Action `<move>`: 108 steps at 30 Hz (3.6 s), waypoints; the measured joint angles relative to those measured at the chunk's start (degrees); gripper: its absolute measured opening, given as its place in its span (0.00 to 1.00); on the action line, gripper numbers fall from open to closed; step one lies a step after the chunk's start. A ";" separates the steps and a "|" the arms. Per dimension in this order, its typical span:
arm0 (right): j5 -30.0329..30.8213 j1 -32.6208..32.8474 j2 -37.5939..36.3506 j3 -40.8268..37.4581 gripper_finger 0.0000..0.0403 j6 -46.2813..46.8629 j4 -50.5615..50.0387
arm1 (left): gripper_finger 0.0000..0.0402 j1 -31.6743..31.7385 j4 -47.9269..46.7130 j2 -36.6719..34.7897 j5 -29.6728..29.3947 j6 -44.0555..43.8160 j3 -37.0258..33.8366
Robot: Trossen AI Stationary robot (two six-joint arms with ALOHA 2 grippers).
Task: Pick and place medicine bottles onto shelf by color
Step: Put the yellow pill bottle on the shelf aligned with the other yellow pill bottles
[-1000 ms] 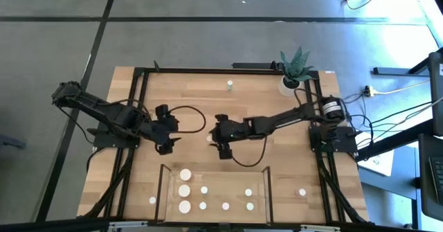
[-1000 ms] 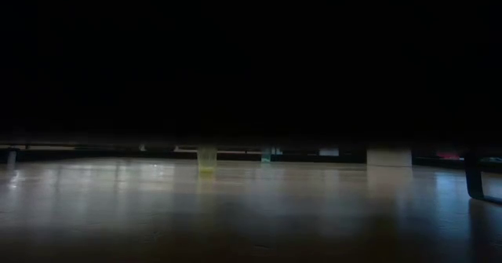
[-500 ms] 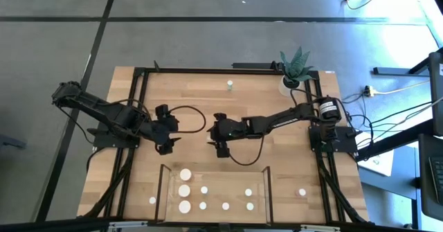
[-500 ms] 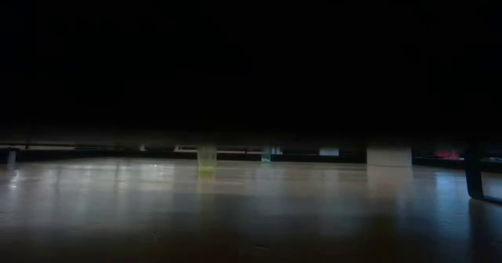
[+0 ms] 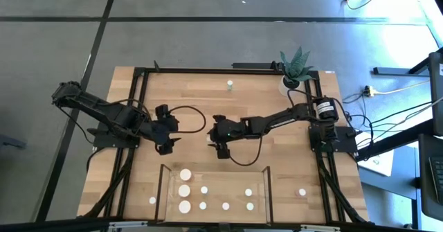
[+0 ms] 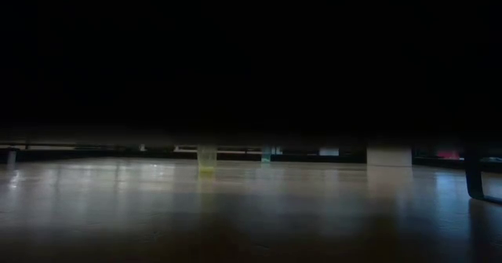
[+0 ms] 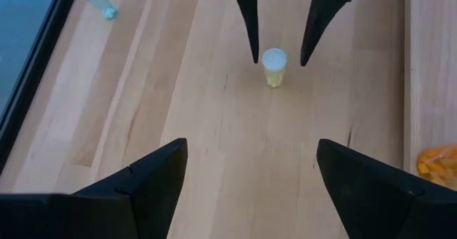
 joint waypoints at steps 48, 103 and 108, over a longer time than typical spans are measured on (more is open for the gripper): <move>-0.07 -0.55 1.99 0.00 0.33 -0.30 0.69 | 0.76 0.00 0.11 0.02 0.16 -0.17 0.00; 14.12 27.61 -26.42 -0.02 0.33 31.29 -33.99 | 0.76 0.00 0.20 0.04 0.38 -1.49 0.00; 16.19 28.06 -26.32 -0.02 0.33 31.31 -34.00 | 0.76 0.00 0.20 0.04 0.36 -1.49 0.00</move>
